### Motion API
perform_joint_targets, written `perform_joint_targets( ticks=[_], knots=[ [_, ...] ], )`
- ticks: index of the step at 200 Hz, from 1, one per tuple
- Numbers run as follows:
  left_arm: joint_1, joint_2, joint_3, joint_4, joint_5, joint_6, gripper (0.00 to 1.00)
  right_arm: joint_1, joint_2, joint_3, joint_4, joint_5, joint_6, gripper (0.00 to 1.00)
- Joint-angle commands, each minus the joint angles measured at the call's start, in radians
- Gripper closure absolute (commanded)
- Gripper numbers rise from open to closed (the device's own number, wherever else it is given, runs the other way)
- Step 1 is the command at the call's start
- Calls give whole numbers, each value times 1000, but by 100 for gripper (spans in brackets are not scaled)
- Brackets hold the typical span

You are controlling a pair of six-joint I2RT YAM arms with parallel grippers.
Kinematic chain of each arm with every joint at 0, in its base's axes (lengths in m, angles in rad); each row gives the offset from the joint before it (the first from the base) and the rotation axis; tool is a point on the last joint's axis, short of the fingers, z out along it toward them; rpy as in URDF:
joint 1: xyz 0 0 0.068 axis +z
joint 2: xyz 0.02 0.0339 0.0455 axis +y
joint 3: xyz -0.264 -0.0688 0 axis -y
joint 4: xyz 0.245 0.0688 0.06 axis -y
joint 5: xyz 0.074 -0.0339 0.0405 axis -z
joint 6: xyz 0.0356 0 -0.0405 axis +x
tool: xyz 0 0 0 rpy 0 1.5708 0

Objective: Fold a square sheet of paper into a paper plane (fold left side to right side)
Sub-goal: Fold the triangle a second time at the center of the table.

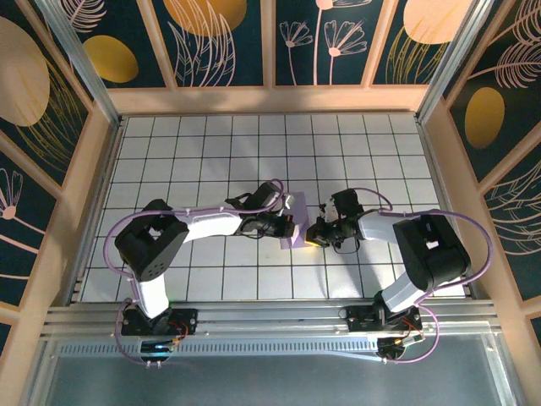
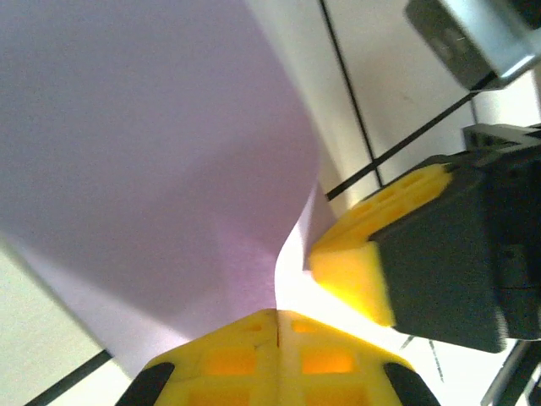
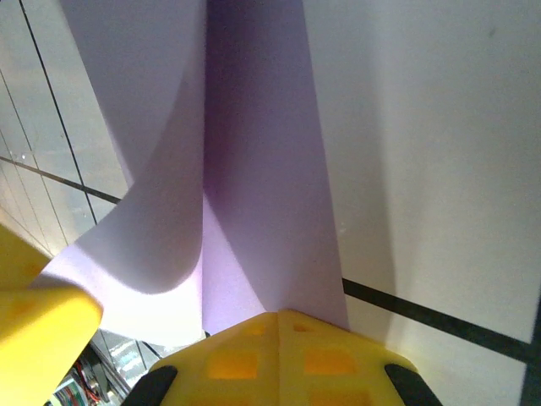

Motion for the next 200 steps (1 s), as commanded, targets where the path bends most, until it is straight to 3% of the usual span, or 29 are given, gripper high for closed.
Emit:
perform_joint_targets(
  ticks=[1, 200],
  knots=[
    [13, 30, 32, -75, -19, 39, 100, 18, 26, -24, -38, 10, -11, 100],
    [40, 89, 119, -207, -170, 116, 100, 30, 33, -26, -45, 19, -9, 100]
  ],
)
